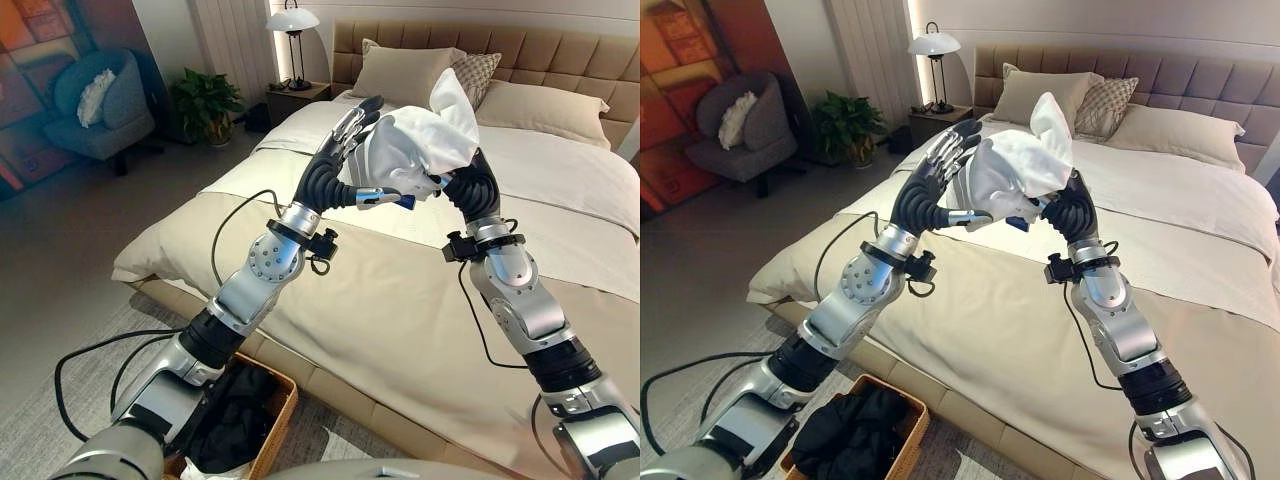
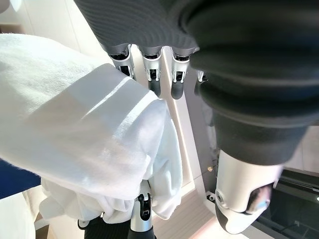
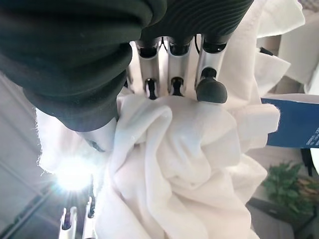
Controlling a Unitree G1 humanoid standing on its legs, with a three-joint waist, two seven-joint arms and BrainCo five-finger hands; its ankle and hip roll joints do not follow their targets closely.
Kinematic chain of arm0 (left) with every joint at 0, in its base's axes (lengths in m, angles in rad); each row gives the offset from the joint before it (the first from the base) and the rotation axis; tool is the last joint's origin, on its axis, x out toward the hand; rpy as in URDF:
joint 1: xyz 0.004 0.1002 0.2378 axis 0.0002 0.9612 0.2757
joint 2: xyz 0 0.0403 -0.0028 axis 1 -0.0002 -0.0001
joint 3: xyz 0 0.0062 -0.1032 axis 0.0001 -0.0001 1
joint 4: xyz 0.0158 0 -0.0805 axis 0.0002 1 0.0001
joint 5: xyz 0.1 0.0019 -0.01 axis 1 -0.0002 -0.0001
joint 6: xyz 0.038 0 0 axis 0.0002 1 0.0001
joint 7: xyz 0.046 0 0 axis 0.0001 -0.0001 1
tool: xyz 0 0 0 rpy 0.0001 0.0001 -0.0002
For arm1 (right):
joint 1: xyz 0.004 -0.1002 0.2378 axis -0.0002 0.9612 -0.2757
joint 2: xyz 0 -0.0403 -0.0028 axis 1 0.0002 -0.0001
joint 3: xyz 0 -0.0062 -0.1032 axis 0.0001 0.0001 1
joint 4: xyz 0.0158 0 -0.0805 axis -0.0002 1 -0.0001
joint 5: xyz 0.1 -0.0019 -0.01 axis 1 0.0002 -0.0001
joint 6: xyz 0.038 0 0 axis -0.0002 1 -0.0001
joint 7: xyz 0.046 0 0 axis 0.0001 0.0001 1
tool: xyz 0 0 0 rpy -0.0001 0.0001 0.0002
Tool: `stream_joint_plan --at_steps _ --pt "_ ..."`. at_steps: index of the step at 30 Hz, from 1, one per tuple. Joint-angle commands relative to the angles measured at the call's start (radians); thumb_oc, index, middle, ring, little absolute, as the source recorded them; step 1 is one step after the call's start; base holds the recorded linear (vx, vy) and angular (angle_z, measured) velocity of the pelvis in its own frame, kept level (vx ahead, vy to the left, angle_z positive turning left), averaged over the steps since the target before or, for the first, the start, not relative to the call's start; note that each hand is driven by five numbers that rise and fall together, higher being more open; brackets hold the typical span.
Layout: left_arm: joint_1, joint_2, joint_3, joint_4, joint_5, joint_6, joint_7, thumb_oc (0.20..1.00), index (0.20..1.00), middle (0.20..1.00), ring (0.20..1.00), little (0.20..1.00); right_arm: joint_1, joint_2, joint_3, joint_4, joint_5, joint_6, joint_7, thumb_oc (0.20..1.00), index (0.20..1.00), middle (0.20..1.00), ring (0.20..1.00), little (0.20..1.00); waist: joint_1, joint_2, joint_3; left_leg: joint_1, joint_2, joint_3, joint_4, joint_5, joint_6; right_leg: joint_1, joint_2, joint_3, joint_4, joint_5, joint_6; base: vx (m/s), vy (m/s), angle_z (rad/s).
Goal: Pick up clothes into the bucket
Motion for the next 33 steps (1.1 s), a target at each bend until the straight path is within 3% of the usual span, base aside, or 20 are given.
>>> stream_joint_plan --at_steps 1,5,13,23,33 --pt "-0.067 0.022 -0.006 0.042 0.006 -0.047 -0.015 1.0 1.0 1.0 1.0 1.0 -0.122 -0.018 -0.07 -0.056 0.008 -0.101 0.012 0.2 0.2 0.2 0.2 0.2 0.021 -0.052 -0.016 -0.052 -0.018 -0.018 0.117 -0.105 0.009 -0.072 -0.032 -0.024 0.131 -0.055 0.019 0.0 0.0 0.0" --pt "-0.061 0.036 -0.002 0.057 0.033 -0.043 -0.021 1.0 1.0 1.0 1.0 1.0 -0.113 -0.035 -0.06 -0.08 0.096 -0.101 0.067 0.2 0.2 0.2 0.2 0.2 0.021 -0.053 -0.015 -0.051 -0.017 -0.016 0.112 -0.102 0.009 -0.074 -0.032 -0.022 0.13 -0.055 0.021 0.0 0.0 0.0" --pt "-0.047 0.088 0.023 0.063 0.172 -0.04 -0.014 1.0 1.0 1.0 1.0 1.0 -0.074 -0.165 -0.031 -0.151 0.331 -0.08 0.24 0.2 0.2 0.2 0.2 0.2 0.021 -0.062 -0.012 -0.048 -0.016 -0.011 0.105 -0.101 0.007 -0.085 -0.032 -0.013 0.135 -0.049 0.026 0.0 -0.001 -0.01" --pt "-0.077 0.092 0.031 0.079 0.216 -0.039 -0.012 1.0 1.0 1.0 1.0 1.0 -0.079 -0.238 0.017 -0.225 0.401 -0.059 0.327 0.2 0.2 0.2 0.2 0.2 0.016 -0.059 -0.008 -0.038 -0.015 -0.01 0.101 -0.109 0.006 -0.083 -0.029 -0.011 0.14 -0.057 0.027 0.01 -0.002 -0.02" --pt "-0.11 0.067 0.011 0.086 0.193 -0.035 -0.021 1.0 1.0 1.0 1.0 1.0 -0.097 -0.229 0.055 -0.234 0.408 -0.047 0.338 0.2 0.2 0.2 0.2 0.2 0.015 -0.058 -0.008 -0.042 -0.016 -0.016 0.097 -0.103 0.005 -0.083 -0.03 -0.015 0.137 -0.056 0.028 0.0 0.0 0.0"
